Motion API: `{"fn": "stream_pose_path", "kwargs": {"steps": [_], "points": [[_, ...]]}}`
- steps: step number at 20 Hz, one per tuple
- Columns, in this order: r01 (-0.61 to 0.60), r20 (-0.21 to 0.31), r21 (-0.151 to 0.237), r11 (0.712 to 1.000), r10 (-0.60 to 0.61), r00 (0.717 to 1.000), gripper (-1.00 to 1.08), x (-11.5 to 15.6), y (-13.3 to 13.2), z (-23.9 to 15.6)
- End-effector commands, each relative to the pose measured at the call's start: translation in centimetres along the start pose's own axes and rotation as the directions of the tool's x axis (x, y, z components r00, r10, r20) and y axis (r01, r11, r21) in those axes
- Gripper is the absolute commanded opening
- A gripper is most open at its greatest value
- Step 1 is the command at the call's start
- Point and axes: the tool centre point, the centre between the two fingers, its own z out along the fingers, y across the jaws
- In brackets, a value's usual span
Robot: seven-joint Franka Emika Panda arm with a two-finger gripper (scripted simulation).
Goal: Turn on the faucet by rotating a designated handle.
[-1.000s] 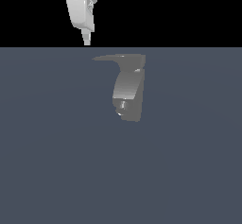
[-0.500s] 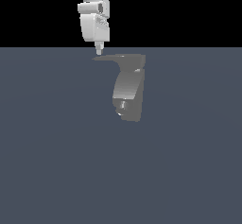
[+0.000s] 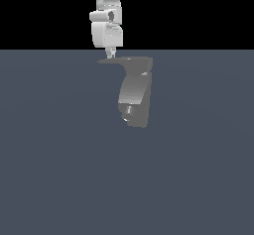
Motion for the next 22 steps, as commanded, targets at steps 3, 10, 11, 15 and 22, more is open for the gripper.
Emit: {"fn": "stream_pose_path", "kwargs": {"steps": [3, 10, 11, 15, 22], "points": [[-0.025, -0.002, -0.004, 1.000, 0.025, 1.000, -1.00, 0.5, -0.6, 0.6], [-0.019, -0.001, -0.004, 1.000, 0.019, 1.000, -1.00, 0.5, -0.4, 0.5], [-0.019, -0.001, -0.004, 1.000, 0.019, 1.000, -1.00, 0.5, -0.4, 0.5], [-0.019, -0.001, -0.004, 1.000, 0.019, 1.000, -1.00, 0.4, 0.2, 0.4], [-0.019, -0.001, -0.004, 1.000, 0.019, 1.000, -1.00, 0.3, 1.9, 0.4]]}}
